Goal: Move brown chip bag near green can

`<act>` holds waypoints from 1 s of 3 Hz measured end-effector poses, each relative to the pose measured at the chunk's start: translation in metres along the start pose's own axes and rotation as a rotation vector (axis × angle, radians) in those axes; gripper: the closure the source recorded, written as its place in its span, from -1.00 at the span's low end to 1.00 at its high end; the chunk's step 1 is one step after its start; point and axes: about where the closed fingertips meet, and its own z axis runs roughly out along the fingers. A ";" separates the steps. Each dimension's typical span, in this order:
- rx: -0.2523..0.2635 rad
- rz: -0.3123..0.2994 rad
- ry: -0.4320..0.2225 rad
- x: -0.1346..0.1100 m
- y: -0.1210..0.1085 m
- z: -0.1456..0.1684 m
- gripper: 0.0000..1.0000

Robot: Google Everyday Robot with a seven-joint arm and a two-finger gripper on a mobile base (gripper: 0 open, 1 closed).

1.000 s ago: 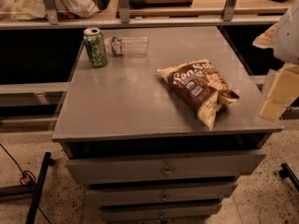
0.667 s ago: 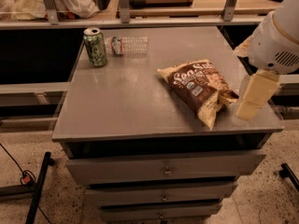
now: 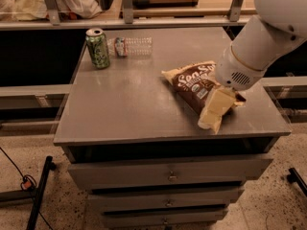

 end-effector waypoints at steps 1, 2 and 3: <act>0.010 0.026 -0.010 -0.011 -0.004 0.024 -0.19; 0.100 0.026 0.022 -0.027 -0.011 0.030 0.30; 0.269 0.007 0.068 -0.053 -0.020 0.018 0.77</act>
Offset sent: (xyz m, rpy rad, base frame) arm 0.0416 0.0384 -0.0096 -0.1388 -0.1862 -0.1109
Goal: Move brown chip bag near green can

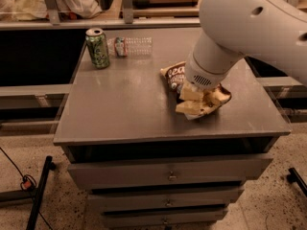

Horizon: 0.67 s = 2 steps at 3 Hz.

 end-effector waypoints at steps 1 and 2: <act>0.135 -0.023 0.001 -0.019 -0.015 -0.017 1.00; 0.222 -0.050 -0.049 -0.032 -0.024 -0.034 1.00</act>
Offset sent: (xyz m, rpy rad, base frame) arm 0.0184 0.0267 0.0760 0.0021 -0.3605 0.0481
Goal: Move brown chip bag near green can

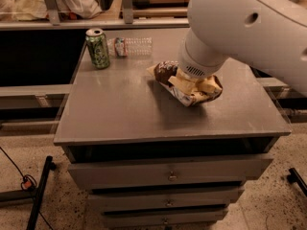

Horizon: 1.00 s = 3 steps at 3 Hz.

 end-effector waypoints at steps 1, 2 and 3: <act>0.043 -0.028 -0.125 -0.010 -0.005 -0.011 1.00; 0.064 -0.058 -0.266 -0.033 0.004 -0.022 1.00; 0.079 -0.089 -0.377 -0.059 0.017 -0.028 1.00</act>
Offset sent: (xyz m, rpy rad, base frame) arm -0.0196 0.0596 0.0382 0.2735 -0.2539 0.2902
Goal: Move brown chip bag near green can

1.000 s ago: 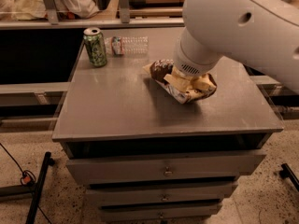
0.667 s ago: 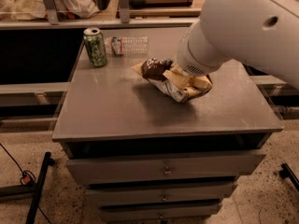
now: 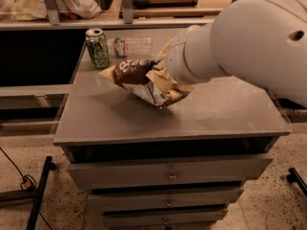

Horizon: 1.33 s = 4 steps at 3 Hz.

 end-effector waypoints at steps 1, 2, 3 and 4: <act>-0.008 -0.044 -0.066 -0.029 0.021 0.011 1.00; -0.021 -0.077 -0.104 -0.049 0.040 0.023 1.00; -0.028 -0.113 -0.112 -0.068 0.060 0.036 1.00; -0.023 -0.144 -0.088 -0.082 0.075 0.047 1.00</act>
Offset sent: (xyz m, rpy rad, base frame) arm -0.0264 0.0962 -0.0284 0.0269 -0.0581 0.1761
